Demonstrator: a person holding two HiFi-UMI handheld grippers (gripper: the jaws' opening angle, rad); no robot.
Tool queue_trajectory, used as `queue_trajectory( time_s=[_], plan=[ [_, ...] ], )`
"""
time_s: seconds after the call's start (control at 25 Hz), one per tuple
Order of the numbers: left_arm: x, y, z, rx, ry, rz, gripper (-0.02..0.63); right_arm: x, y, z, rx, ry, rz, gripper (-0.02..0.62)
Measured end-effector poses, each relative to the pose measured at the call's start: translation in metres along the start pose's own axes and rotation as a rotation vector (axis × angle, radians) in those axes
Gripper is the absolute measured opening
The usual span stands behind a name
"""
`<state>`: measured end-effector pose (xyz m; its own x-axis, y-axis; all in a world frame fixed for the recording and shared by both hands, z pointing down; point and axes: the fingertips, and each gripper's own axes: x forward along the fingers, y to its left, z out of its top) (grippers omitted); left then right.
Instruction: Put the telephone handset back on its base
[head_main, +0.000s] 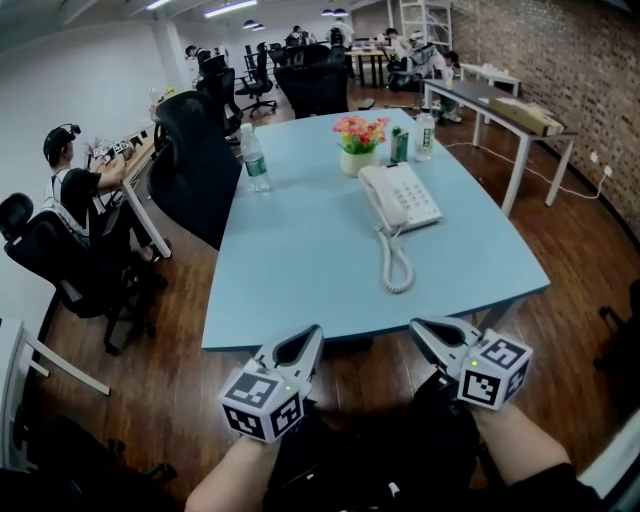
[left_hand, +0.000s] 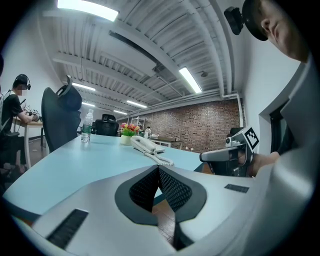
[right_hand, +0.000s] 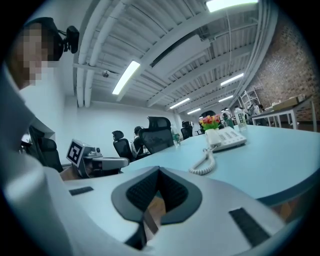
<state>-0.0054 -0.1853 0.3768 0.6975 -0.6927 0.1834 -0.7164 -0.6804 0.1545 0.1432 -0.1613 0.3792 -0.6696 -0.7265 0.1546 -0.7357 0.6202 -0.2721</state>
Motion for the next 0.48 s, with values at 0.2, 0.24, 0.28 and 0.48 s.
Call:
queue_trajectory(
  time_s=[0.2,0.24,0.28,0.48],
  plan=[
    [0.0004,0.0008,-0.0002,-0.003,0.002,0.000,-0.002,0.0006,0.0001,-0.0023,-0.002,0.004,0.001,0.014],
    [0.0006,0.0007,0.0000,-0.003,0.001,0.000,-0.002,0.0008,-0.0001,-0.0024,-0.008,0.007,-0.001,0.014],
    [0.0008,0.0005,0.0000,-0.002,0.001,0.000,-0.002,0.0011,-0.0005,-0.0031,-0.012,0.009,-0.003,0.014],
    [0.0014,0.0015,-0.0020,0.001,0.007,0.002,-0.002,0.0031,-0.0031,-0.0086,-0.023,0.021,-0.009,0.014]
  ],
)
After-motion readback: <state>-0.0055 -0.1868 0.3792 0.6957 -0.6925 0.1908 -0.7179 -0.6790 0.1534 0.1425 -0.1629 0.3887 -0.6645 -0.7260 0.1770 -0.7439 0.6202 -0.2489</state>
